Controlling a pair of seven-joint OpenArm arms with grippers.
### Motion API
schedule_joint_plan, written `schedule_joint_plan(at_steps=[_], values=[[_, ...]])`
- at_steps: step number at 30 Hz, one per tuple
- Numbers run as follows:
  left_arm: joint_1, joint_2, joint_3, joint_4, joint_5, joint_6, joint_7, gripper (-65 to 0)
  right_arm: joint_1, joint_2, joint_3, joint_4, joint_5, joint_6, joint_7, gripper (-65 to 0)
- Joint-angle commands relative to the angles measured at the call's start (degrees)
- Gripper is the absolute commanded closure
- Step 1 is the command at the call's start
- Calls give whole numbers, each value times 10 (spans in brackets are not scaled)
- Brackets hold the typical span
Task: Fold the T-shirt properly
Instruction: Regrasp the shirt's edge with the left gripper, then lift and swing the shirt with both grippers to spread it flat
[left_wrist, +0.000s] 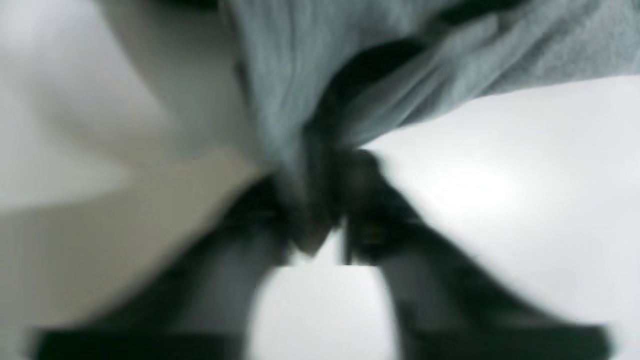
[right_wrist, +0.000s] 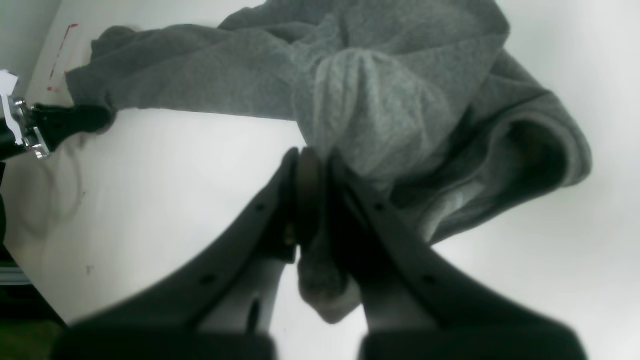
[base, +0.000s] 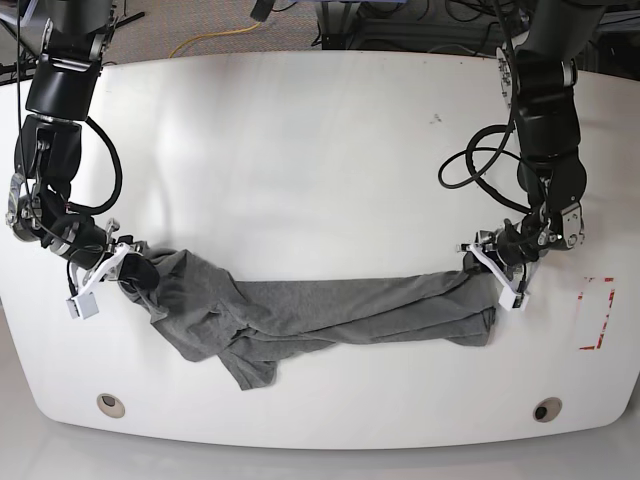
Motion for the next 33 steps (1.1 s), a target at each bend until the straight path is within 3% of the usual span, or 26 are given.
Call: schedule_joint_plan(at_steps=[1,6,10,17,23,28,33], values=[[-13,-5,-2,12,-7,-2,-4,-11,14,11,5,8,12,5,14,0],[16,-9,-28,87,-10,-5,0,-17,13,11,5,8,11,5,14,0],[50,-9,-65,190,-10,-8,58,-17,13,11,5,8,11,5,14,0],[99,-9,-150,378,-6,-82,188,-17,12,11,5,8,11,5,14,0],[149,-31,-203,509,-9,-116,266,-17,-1,13,5,13,16,5,14,0],[199,-32,-262,591,-9,-116,270,-17,-3,11,5,21,16,6,14,0],[193,-35,-301,604,-9,-116,271,-18,23,11,5,21,13,6,16,0]])
